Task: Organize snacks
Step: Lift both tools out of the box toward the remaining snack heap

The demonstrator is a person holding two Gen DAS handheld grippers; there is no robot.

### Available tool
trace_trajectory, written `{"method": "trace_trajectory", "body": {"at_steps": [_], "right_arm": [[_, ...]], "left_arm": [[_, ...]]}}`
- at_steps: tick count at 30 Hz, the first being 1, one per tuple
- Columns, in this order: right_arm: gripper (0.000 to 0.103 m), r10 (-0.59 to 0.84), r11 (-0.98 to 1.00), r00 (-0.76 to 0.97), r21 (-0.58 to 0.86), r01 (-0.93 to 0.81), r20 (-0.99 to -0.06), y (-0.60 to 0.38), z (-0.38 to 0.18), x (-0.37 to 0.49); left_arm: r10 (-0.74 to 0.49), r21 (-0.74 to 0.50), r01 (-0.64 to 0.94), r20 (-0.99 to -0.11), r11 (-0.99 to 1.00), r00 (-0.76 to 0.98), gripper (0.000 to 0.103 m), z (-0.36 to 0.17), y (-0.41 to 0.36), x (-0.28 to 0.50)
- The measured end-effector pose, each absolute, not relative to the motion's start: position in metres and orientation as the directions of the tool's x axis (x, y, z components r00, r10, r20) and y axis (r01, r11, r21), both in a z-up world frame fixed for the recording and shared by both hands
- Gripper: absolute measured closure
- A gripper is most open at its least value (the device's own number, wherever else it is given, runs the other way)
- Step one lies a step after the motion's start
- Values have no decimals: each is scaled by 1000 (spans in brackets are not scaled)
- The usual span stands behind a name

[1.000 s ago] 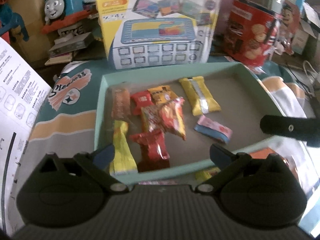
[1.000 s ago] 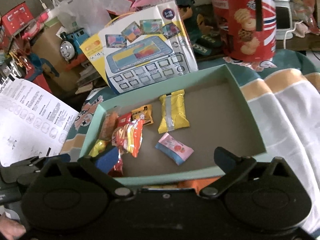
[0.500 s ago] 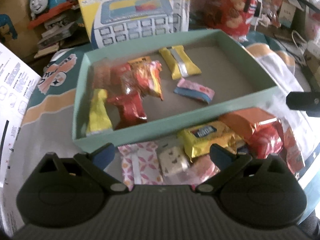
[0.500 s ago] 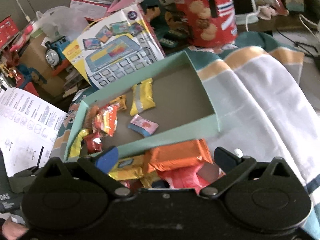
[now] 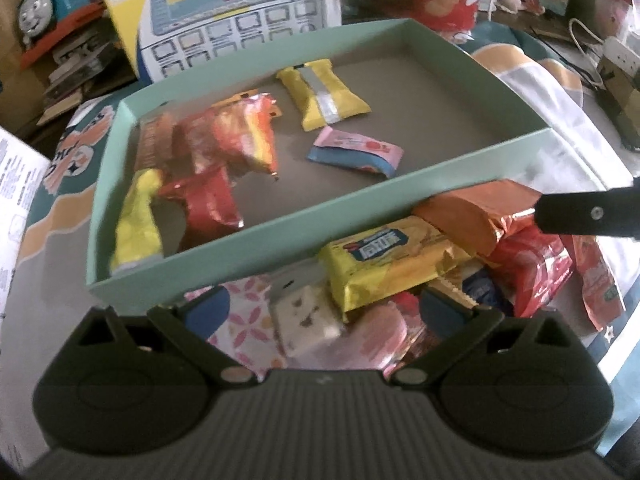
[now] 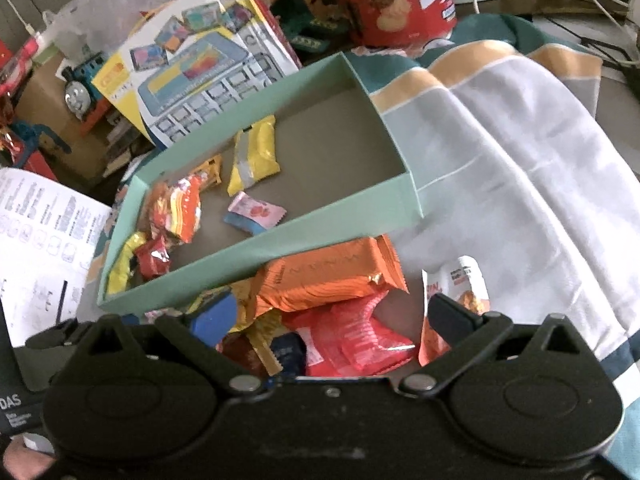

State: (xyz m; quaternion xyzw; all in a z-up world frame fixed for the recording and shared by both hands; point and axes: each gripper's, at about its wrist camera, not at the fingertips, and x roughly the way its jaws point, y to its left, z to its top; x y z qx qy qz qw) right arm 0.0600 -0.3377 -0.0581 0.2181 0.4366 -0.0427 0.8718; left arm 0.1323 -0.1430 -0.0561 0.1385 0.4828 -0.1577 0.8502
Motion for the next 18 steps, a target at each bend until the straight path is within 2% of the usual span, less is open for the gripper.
{"method": "trace_trajectory", "body": {"at_steps": [10, 11, 14, 15, 17, 18], "right_arm": [[0, 115, 900, 603, 339, 273, -790, -347, -74, 93], [2, 120, 902, 607, 342, 264, -785, -347, -75, 96], [15, 141, 901, 598, 352, 252, -789, -347, -81, 104], [19, 141, 901, 593, 351, 255, -793, -347, -84, 106], [25, 144, 894, 591, 361, 266, -793, -348, -87, 106], [29, 151, 888, 590, 371, 272, -793, -349, -88, 105]], "left_arm": [[-116, 120, 426, -865, 897, 489, 0, -72, -166, 148], [-121, 111, 424, -866, 899, 485, 0, -73, -165, 150], [-147, 74, 425, -874, 902, 463, 0, -76, -163, 154], [-157, 62, 426, -875, 902, 458, 2, -76, -163, 155], [-205, 17, 445, -871, 896, 446, 19, -76, -163, 154], [-230, -9, 454, -870, 891, 435, 31, -75, -163, 153]]}}
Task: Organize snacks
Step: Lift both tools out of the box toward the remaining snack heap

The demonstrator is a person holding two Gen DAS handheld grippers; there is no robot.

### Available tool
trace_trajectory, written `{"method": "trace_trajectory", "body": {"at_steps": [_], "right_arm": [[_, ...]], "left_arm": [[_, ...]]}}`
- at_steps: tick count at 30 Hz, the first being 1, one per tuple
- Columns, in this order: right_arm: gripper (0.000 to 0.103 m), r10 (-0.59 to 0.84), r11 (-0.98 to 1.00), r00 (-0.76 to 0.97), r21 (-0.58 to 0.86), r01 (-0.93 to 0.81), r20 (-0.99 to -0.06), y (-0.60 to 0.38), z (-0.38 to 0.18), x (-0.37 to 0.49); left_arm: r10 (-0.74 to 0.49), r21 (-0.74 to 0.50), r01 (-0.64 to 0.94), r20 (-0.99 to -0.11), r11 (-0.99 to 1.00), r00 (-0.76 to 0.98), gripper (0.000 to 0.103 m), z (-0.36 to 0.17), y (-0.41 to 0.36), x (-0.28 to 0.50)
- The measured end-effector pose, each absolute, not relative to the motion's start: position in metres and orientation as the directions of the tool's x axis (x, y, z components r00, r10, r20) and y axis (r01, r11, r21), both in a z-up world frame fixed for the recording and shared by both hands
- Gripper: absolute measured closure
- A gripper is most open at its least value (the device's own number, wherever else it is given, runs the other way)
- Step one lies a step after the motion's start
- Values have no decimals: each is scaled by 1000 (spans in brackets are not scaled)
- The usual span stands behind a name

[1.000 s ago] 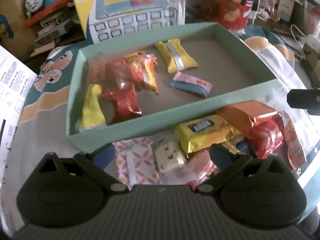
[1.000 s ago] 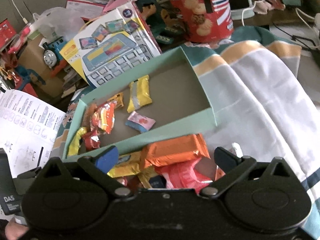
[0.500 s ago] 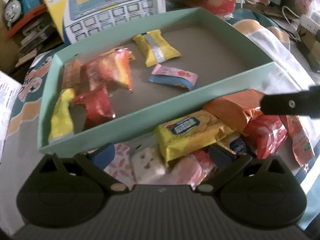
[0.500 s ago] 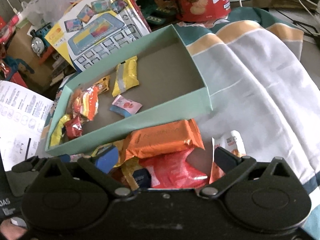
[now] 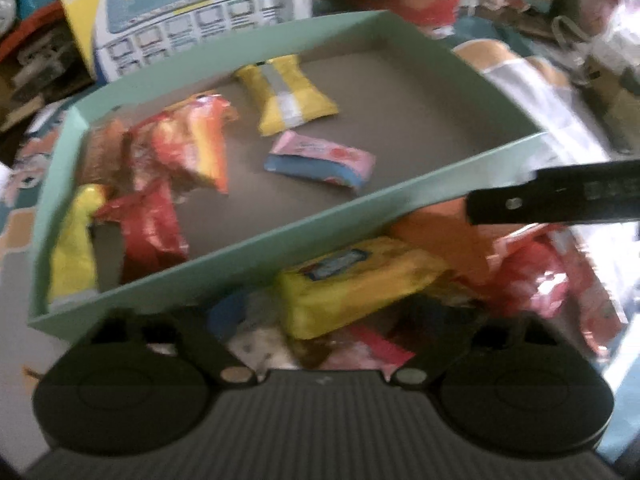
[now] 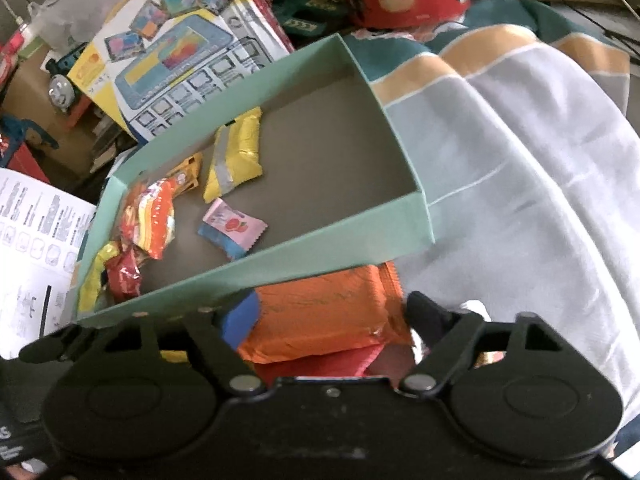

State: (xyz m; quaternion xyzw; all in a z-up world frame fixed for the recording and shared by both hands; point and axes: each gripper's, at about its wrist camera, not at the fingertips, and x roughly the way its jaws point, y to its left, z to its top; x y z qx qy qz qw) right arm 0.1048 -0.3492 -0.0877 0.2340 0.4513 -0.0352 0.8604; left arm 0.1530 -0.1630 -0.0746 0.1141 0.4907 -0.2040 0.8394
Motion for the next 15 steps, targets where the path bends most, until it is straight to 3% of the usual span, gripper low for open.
{"method": "trace_trajectory", "body": {"at_steps": [3, 5, 15], "right_arm": [[34, 153, 888, 594, 374, 268, -790, -345, -84, 99], [34, 158, 888, 601, 379, 261, -783, -342, -79, 95], [34, 221, 905, 583, 387, 177, -782, -313, -59, 63]], "left_arm": [[-231, -4, 459, -868, 888, 439, 39, -72, -166, 148], [-223, -6, 455, -876, 891, 427, 52, -73, -164, 146], [-267, -72, 494, -903, 867, 337, 56, -70, -134, 113]]}}
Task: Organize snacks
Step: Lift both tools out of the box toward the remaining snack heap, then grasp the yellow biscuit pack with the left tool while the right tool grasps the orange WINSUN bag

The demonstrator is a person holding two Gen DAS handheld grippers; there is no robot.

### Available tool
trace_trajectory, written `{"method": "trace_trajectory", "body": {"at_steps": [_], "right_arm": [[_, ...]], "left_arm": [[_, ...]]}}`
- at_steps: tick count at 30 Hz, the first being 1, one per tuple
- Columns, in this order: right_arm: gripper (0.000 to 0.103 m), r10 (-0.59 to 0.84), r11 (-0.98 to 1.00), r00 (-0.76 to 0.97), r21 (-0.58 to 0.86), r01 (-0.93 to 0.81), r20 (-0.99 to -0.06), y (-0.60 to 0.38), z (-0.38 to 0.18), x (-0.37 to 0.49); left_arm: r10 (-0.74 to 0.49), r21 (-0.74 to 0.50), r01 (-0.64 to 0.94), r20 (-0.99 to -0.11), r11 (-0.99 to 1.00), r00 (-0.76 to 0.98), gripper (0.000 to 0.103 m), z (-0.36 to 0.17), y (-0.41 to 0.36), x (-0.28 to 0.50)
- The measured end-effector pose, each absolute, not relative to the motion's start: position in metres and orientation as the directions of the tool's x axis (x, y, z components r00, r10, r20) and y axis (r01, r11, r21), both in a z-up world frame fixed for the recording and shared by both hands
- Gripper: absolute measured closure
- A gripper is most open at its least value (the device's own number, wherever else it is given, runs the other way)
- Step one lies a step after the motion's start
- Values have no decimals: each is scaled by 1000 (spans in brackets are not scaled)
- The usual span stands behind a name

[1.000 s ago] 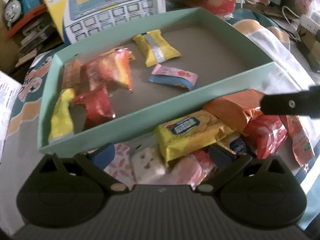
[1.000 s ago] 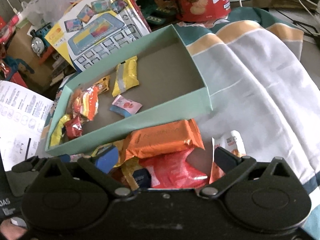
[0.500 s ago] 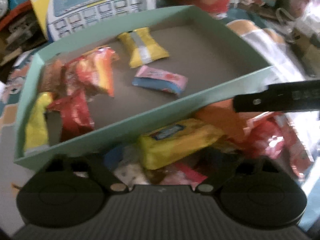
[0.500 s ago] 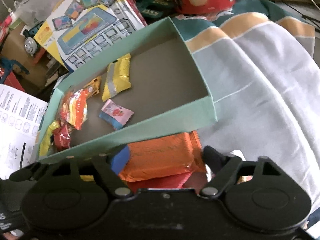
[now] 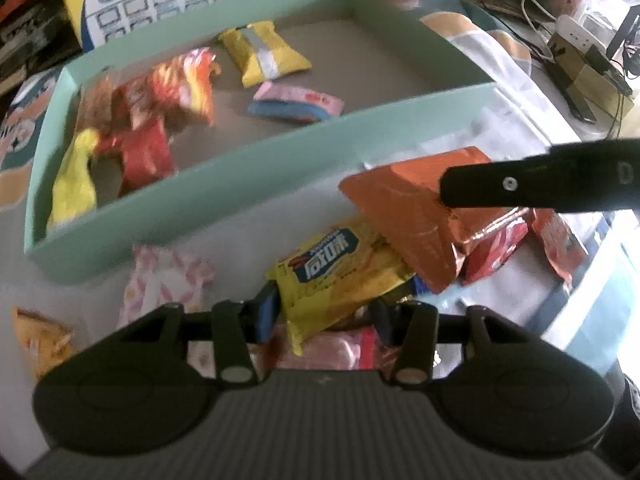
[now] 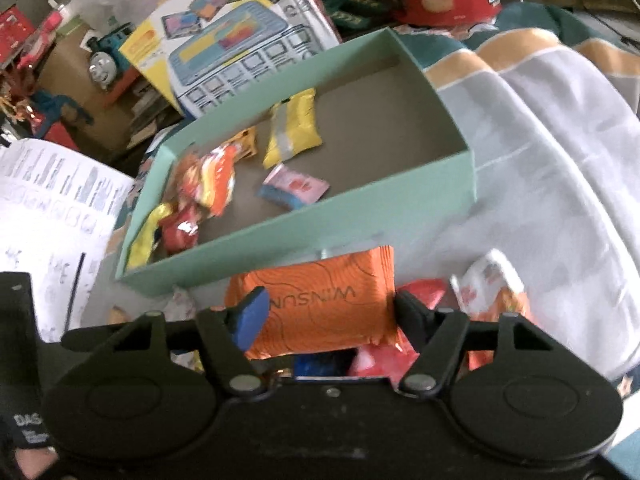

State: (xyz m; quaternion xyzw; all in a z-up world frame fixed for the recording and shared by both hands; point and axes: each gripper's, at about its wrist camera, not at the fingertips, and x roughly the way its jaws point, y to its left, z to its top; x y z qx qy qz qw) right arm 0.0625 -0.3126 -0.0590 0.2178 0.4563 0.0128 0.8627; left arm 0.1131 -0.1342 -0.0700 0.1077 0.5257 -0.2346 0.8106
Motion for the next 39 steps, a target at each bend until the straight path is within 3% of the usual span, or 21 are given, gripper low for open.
{"method": "trace_trajectory", "body": {"at_steps": [8, 13, 17, 21, 22, 23, 24, 25, 30, 32, 34, 39], "right_arm": [[34, 229, 923, 533, 356, 148, -815, -308, -55, 37], [26, 193, 929, 561, 335, 160, -805, -314, -42, 31], [26, 188, 944, 577, 309, 118, -795, -304, -31, 36], [24, 211, 955, 592, 292, 43, -778, -293, -19, 59], [13, 229, 956, 592, 292, 12, -773, -288, -19, 69], [9, 246, 957, 584, 289, -20, -774, -284, -20, 80], [8, 257, 958, 573, 284, -43, -778, -279, -24, 92], [8, 269, 957, 554, 282, -64, -788, -275, -29, 103], [9, 309, 951, 439, 275, -141, -844, -263, -57, 132], [9, 326, 945, 418, 287, -154, -848, -266, -58, 122], [9, 342, 940, 410, 302, -161, -846, -269, -56, 109], [11, 364, 931, 408, 334, -147, -837, -271, -52, 84]], "left_arm": [[-258, -87, 456, -909, 886, 326, 57, -73, -104, 95], [-245, -103, 385, -908, 917, 339, 57, -72, -81, 101], [-265, -120, 400, -905, 909, 332, 53, -69, -76, 99], [-270, -95, 424, -887, 900, 375, 34, -63, -72, 97], [-267, -81, 432, -881, 898, 391, 27, -61, -73, 96], [-270, -71, 444, -874, 893, 404, 24, -59, -74, 97], [-283, -71, 466, -870, 882, 403, 16, -58, -75, 98], [-293, -71, 487, -869, 871, 397, 15, -58, -77, 99], [-314, -43, 575, -869, 817, 382, 15, -64, -94, 110], [-331, -38, 618, -870, 785, 367, 30, -67, -100, 112], [-352, -42, 644, -864, 764, 361, 38, -69, -104, 111], [-352, -97, 578, -869, 810, 347, 42, -70, -90, 112]]}}
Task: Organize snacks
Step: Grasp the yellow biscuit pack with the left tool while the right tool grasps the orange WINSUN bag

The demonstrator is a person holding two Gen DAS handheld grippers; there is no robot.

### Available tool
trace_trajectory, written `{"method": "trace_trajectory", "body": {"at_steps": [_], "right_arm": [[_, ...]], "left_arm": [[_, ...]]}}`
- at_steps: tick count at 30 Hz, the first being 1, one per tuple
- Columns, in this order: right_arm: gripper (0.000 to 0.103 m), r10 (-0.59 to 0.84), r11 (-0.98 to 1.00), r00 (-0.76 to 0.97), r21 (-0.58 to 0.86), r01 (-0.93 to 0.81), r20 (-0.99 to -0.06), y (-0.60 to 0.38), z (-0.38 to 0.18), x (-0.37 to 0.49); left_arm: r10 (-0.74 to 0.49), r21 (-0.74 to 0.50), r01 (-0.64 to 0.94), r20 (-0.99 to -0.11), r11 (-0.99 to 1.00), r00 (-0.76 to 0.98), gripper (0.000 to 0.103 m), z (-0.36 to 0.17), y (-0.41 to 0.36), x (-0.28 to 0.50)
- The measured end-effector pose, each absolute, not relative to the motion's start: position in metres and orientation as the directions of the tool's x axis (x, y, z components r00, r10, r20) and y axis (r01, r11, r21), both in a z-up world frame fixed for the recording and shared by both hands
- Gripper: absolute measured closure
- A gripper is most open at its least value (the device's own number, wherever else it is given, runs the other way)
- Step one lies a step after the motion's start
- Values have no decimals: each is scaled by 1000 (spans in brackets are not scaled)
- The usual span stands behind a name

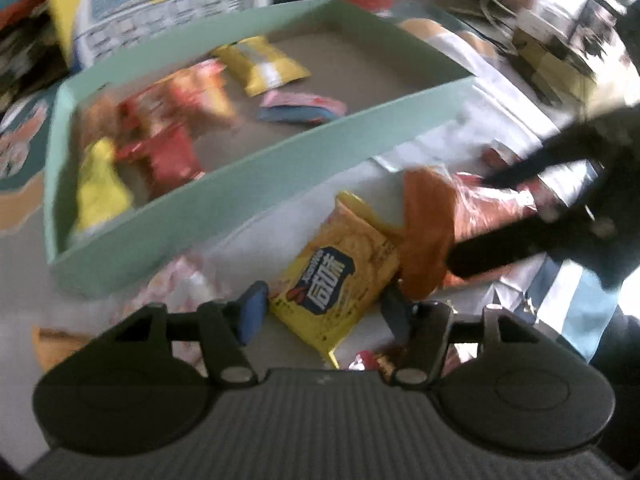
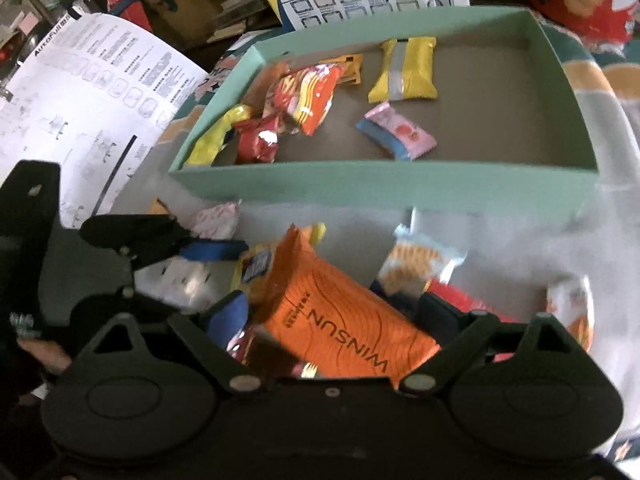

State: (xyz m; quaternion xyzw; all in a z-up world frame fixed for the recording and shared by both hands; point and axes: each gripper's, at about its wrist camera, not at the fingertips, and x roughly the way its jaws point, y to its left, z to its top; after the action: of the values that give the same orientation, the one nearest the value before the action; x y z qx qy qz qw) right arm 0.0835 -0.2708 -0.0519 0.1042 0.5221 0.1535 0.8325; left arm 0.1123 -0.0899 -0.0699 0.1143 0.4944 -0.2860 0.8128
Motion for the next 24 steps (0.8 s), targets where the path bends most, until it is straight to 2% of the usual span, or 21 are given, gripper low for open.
{"method": "trace_trajectory", "body": {"at_steps": [2, 4, 7, 11, 17, 20, 22, 24], "right_arm": [[12, 341, 940, 413, 300, -163, -845, -264, -53, 77], [12, 311, 950, 418, 260, -175, -854, -257, -55, 70], [13, 233, 968, 466, 156, -198, -854, -242, -52, 58], [13, 238, 963, 495, 136, -234, -835, -233, -43, 44], [14, 204, 955, 466, 72, -286, -861, -218, -56, 38], [25, 186, 947, 445, 40, -318, -876, -218, -63, 35], [41, 175, 936, 442, 9, -353, -880, -218, -63, 31], [51, 203, 942, 432, 54, -332, -878, -225, -57, 28]], "left_arm": [[-341, -135, 515, -880, 847, 330, 42, -70, -76, 112], [-323, -159, 460, -897, 873, 303, 50, -75, -65, 114], [-299, -154, 414, -901, 897, 314, 50, -74, -55, 109], [-301, -155, 405, -896, 901, 326, 44, -72, -48, 102], [-287, -143, 381, -890, 914, 355, 33, -70, -41, 97], [-284, -112, 422, -885, 900, 369, 28, -66, -45, 95], [-284, -89, 460, -883, 883, 374, 24, -63, -48, 95], [-284, -67, 494, -881, 867, 379, 23, -61, -54, 99]]}}
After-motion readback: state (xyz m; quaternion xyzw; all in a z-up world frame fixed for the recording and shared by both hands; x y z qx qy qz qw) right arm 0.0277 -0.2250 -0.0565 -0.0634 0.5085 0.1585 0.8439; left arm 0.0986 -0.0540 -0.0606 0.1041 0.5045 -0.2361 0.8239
